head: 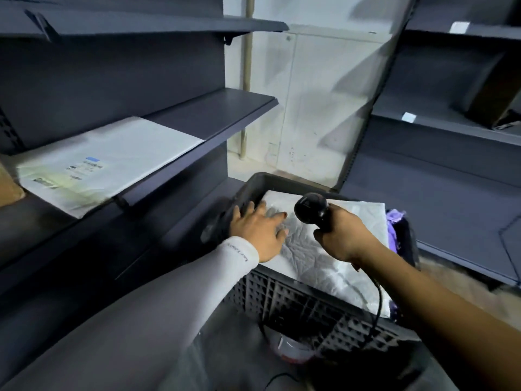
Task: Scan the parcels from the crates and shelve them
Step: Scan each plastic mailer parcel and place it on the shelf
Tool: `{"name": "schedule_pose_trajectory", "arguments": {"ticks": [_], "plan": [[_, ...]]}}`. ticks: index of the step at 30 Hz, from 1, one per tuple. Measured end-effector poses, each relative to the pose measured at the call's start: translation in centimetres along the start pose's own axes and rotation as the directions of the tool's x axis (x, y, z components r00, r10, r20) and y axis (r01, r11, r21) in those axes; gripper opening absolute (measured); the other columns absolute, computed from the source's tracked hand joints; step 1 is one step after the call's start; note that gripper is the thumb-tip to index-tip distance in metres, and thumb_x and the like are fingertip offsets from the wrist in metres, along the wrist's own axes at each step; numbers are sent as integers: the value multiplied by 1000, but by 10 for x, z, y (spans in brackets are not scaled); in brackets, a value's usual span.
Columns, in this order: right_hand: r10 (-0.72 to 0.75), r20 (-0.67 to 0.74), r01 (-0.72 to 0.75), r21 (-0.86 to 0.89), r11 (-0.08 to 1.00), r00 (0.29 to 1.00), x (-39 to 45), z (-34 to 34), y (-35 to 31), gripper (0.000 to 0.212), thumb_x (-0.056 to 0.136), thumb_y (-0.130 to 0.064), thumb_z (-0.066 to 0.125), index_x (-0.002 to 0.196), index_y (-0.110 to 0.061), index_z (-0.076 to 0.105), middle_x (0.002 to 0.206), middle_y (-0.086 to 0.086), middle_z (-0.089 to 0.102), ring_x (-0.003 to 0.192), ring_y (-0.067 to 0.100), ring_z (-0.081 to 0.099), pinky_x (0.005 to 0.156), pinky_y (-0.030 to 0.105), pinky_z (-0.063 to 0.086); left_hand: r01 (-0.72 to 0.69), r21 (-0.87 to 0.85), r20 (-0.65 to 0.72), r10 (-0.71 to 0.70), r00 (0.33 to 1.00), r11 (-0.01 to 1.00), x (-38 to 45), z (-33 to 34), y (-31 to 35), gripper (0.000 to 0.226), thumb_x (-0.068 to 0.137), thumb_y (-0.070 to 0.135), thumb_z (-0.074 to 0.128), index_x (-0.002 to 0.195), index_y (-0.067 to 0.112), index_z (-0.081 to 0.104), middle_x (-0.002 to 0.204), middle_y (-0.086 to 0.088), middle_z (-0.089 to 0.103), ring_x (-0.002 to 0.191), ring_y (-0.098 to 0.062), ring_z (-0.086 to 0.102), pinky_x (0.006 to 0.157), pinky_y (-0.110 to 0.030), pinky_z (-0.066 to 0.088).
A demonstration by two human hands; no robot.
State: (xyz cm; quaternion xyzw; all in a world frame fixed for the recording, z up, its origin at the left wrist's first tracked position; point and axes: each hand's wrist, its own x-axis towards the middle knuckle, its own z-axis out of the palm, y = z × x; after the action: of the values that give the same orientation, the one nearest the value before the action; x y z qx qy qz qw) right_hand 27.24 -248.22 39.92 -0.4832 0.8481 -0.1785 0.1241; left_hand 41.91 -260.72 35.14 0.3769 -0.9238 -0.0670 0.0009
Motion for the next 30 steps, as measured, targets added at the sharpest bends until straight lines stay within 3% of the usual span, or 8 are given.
{"name": "schedule_pose_trajectory", "arguments": {"ticks": [8, 13, 15, 18, 22, 25, 27, 30], "plan": [[224, -10, -223, 67, 972, 974, -4, -2, 64, 24, 91, -17, 65, 115, -16, 63, 96, 6, 63, 88, 28, 56, 76, 28, 39, -6, -75, 143, 17, 990, 997, 24, 35, 29, 59, 104, 61, 33, 160, 51, 18, 173, -7, 12, 157, -32, 14, 124, -54, 14], [343, 40, -338, 315, 887, 938, 3, 3, 95, 22, 84, -19, 74, 105, -13, 71, 85, 12, 70, 74, 24, 62, 73, 41, 56, 140, -253, 179, -96, 979, 957, 66, 50, -1, 61, 103, 62, 37, 161, 52, 19, 173, -5, 13, 157, -32, 17, 125, -54, 16], [375, 86, -374, 429, 822, 923, 9, 5, 101, 31, 80, -20, 76, 110, -16, 74, 101, 13, 75, 85, 27, 69, 81, 50, 63, 205, -364, 183, -146, 972, 909, 88, 59, -19, 61, 103, 59, 41, 161, 49, 23, 172, -5, 20, 155, -33, 26, 125, -49, 24], [396, 200, -435, 566, 700, 896, 19, 9, 105, 27, 89, -7, 73, 113, -20, 75, 109, 6, 71, 100, 28, 68, 82, 45, 63, 278, -544, 224, -182, 957, 792, 110, 72, -40, 60, 105, 50, 49, 161, 42, 29, 167, -6, 33, 150, -30, 37, 120, -35, 32], [412, 289, -489, 677, 551, 864, 35, 11, 106, 17, 90, -1, 70, 100, -14, 76, 85, 11, 56, 76, 22, 57, 71, 39, 59, 283, -769, 242, -149, 959, 574, 119, 74, -46, 49, 108, 30, 53, 157, 27, 45, 160, 2, 44, 146, -19, 42, 109, -20, 30], [390, 353, -505, 755, 418, 850, 43, 15, 111, 28, 90, 1, 67, 117, -4, 73, 85, 13, 52, 66, 22, 54, 75, 44, 56, 334, -862, 299, -148, 943, 382, 123, 65, -47, 45, 106, 34, 58, 149, 18, 56, 151, 5, 54, 138, -13, 48, 112, -22, 32], [356, 378, -496, 797, 344, 855, 44, 15, 112, 28, 89, 3, 65, 117, 0, 72, 84, 15, 52, 61, 21, 53, 73, 42, 52, 384, -878, 341, -189, 921, 286, 121, 57, -49, 50, 101, 44, 64, 146, 22, 59, 144, 8, 57, 126, -13, 52, 104, -26, 36], [356, 381, -496, 804, 329, 854, 44, 16, 114, 24, 91, 0, 65, 114, -1, 72, 83, 15, 56, 60, 22, 57, 67, 39, 51, 445, -878, 426, -136, 895, 178, 118, 52, -54, 55, 104, 48, 53, 156, 29, 47, 157, 3, 48, 138, -19, 47, 100, -29, 34]]}}
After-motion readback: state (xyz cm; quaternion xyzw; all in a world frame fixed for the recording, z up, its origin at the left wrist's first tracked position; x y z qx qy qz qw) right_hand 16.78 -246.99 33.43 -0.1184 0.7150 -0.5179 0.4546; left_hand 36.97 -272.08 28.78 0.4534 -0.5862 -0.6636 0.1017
